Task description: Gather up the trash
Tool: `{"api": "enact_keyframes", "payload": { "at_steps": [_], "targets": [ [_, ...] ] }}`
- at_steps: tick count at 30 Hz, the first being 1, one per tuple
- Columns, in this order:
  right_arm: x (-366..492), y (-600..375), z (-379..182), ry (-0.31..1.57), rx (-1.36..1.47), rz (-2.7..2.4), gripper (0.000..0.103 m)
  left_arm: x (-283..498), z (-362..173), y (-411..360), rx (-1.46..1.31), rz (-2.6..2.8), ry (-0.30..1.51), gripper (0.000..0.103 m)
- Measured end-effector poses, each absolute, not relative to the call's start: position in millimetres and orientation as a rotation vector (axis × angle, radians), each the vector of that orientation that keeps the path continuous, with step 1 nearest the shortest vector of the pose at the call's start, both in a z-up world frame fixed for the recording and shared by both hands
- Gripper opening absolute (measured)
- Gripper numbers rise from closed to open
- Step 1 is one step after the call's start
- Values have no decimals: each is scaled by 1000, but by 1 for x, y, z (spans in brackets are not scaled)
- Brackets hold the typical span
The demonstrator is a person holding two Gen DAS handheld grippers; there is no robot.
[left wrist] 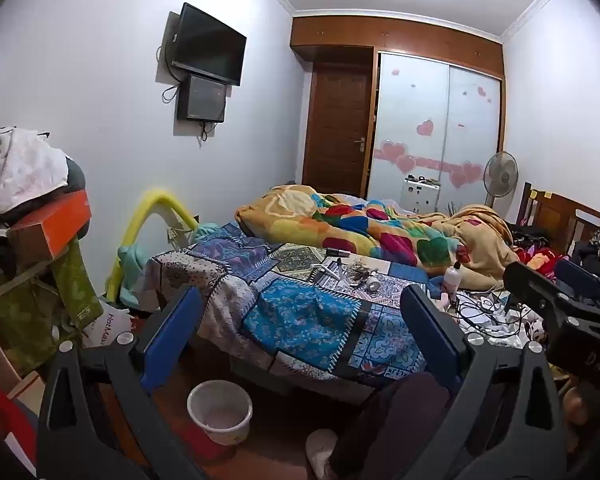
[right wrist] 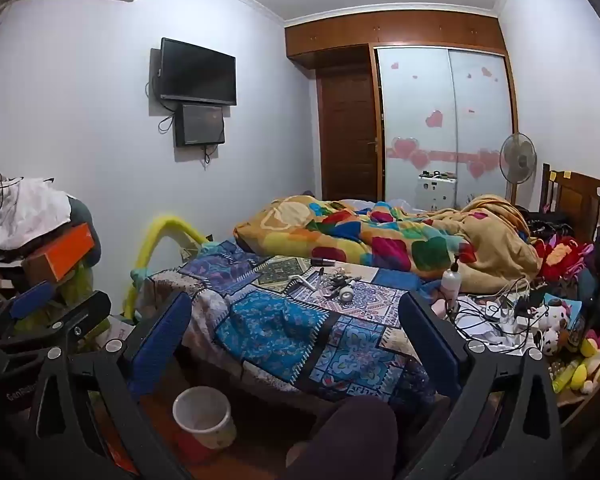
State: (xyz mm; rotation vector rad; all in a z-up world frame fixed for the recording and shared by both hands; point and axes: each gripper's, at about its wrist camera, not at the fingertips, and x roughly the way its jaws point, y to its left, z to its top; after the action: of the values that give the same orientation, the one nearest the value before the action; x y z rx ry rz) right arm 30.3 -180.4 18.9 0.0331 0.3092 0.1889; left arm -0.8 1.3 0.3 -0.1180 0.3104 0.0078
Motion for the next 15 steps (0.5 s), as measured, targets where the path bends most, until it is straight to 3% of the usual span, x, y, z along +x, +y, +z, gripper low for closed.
{"api": "enact_keyframes", "payload": {
  "at_steps": [15],
  "targets": [
    [30, -188, 15, 317, 40, 188, 103, -3, 6, -8, -77, 3, 302, 100]
  ]
}}
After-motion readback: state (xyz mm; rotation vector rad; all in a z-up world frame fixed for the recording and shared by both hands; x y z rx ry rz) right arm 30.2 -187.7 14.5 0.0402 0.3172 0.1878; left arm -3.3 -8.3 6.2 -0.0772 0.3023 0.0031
